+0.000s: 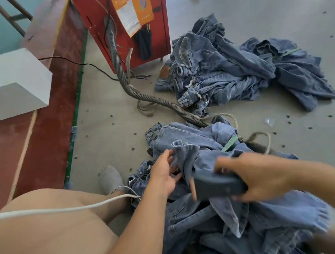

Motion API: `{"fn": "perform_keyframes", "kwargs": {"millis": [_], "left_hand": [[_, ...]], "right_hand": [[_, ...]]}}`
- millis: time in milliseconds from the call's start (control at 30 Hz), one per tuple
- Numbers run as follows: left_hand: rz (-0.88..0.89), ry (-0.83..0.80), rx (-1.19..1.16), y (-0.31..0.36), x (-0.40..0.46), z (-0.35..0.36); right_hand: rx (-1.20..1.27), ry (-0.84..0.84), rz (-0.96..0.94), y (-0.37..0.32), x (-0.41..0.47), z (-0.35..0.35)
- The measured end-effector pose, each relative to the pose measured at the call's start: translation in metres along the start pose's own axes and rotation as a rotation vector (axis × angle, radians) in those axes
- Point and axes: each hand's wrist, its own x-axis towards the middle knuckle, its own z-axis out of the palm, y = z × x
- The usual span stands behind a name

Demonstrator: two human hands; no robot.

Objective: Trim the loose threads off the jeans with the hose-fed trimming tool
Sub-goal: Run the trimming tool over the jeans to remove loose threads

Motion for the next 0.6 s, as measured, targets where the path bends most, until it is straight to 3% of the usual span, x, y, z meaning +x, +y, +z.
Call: {"fn": "perform_keyframes", "kwargs": {"millis": [100, 167, 233, 300, 400, 500, 600], "left_hand": [[-0.037, -0.067, 0.095, -0.002, -0.001, 0.008], [-0.045, -0.049, 0.258, -0.008, -0.001, 0.009], [-0.055, -0.020, 0.364, -0.018, 0.002, 0.006], [-0.056, 0.029, 0.347, -0.030, 0.003, 0.004], [-0.007, 0.054, 0.015, -0.031, 0.004, 0.007], [0.056, -0.064, -0.319, -0.004, 0.000, 0.017], [0.125, -0.208, -0.384, 0.023, -0.025, 0.031]], "right_hand": [[0.164, 0.467, 0.179, 0.024, 0.007, -0.025], [0.237, 0.629, 0.298, 0.042, 0.018, -0.033], [0.222, 0.569, 0.341, 0.053, 0.026, -0.029], [0.170, 0.400, 0.334, 0.056, 0.033, -0.013], [0.062, 0.215, 0.307, 0.056, 0.038, 0.013], [-0.026, 0.253, 0.277, 0.055, 0.036, 0.025], [0.055, 0.386, 0.279, 0.053, 0.029, 0.027]]}}
